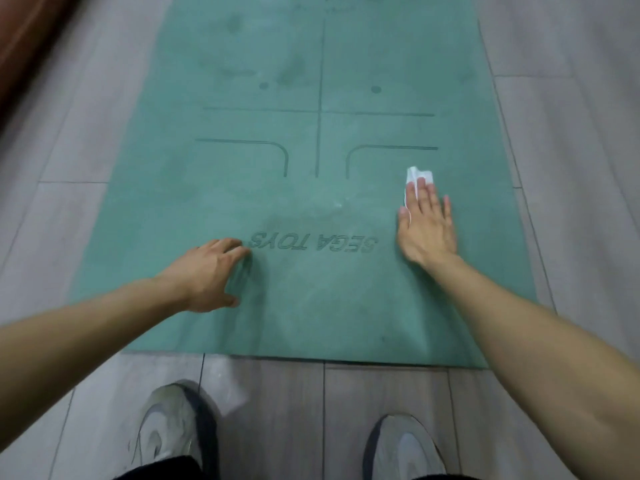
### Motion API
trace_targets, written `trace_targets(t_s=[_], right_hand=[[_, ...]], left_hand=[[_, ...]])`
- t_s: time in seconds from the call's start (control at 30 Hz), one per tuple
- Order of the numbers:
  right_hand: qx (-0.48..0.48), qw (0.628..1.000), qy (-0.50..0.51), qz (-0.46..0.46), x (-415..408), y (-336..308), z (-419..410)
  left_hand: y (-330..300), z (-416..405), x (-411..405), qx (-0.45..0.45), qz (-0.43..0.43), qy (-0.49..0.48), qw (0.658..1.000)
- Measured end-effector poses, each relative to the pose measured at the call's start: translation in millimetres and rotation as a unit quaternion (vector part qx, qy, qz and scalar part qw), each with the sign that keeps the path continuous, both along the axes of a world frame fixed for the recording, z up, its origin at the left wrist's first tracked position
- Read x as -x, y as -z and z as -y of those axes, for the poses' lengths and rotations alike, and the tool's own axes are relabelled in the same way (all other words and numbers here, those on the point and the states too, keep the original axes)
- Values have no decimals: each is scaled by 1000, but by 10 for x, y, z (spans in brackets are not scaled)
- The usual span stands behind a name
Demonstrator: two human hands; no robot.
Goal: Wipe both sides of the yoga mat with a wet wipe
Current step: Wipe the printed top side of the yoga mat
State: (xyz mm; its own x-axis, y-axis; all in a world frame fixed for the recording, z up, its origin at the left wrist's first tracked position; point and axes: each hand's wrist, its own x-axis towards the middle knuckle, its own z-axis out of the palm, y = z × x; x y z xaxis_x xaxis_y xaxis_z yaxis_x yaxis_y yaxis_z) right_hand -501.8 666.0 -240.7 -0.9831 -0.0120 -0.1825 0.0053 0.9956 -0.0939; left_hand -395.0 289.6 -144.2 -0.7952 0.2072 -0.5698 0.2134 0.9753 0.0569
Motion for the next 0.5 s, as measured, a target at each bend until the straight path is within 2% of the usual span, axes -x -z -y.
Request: trace_targets(t_s=[0.07, 0.13, 0.17, 0.23, 0.3, 0.33, 0.37, 0.43, 0.5], right_hand=[[23, 999, 21, -10, 28, -19, 266], [40, 993, -109, -17, -247, 3, 814], [54, 975, -215, -16, -479, 11, 1130], [85, 904, -419, 16, -978, -17, 1625], [82, 842, -533, 18, -1143, 8, 1737], [78, 842, -534, 7, -1028, 20, 1647], [73, 866, -495, -7, -818, 22, 1497], [50, 938, -344, -10, -252, -6, 1099], [4, 982, -186, 13, 370, -82, 646]], left_hand=[[-74, -43, 73, -5, -10, 2, 1000], [-157, -44, 119, 0, -28, 14, 1000], [-187, -22, 130, 11, -38, 26, 999], [-218, 42, 140, 44, -57, 52, 996], [-209, 119, 145, 62, -65, 54, 994], [-198, 151, 141, 65, -67, 46, 995], [-187, 181, 133, 70, -67, 39, 994], [-169, 261, 64, 79, -62, 29, 994], [-143, 339, -30, 80, -59, 19, 995]])
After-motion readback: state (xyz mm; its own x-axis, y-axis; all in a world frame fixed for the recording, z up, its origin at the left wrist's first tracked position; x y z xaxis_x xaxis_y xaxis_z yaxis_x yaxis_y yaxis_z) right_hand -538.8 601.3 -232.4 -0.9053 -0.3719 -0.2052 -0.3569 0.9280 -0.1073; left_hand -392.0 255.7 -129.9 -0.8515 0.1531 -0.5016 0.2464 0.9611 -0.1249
